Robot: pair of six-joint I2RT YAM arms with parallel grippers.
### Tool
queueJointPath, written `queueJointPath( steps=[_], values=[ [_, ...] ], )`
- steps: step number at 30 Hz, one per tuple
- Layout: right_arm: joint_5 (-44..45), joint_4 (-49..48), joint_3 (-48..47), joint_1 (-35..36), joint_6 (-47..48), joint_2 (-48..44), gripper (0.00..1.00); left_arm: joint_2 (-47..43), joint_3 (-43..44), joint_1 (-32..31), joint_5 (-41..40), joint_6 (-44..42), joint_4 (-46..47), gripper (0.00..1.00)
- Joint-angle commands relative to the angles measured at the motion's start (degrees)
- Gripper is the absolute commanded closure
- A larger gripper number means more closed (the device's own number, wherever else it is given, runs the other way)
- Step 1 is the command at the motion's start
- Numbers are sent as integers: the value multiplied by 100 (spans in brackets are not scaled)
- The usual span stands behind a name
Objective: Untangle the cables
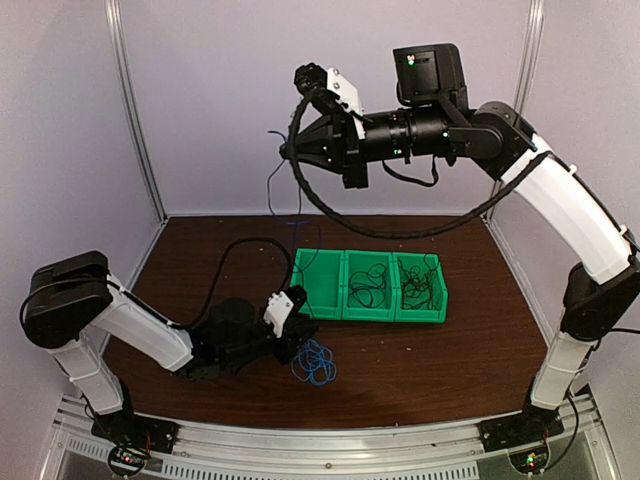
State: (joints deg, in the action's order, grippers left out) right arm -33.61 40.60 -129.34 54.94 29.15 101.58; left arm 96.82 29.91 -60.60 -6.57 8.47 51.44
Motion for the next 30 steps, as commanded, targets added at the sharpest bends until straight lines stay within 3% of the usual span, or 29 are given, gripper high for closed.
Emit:
queueJointPath(
  steps=[1,6,14,23,30],
  values=[
    [106,41,-360,4,30,-131,100,-2,-49,-5,-77,12,-100,70],
    [227,142,-664,-115,154,-140,100,-147,89,-13,-1156,-309,-1715,74],
    [-149,177,-1667,-1155,-22,-285,100,-1113,-535,-13,-1600,28,-2612,74],
    [-721,117,-835,-1100,-84,-407,100,-2559,-666,-22,-1348,-110,-2574,71],
    [-710,-13,-158,-889,-69,-479,100,-3073,-684,-39,-377,-604,-1620,52]
  ],
)
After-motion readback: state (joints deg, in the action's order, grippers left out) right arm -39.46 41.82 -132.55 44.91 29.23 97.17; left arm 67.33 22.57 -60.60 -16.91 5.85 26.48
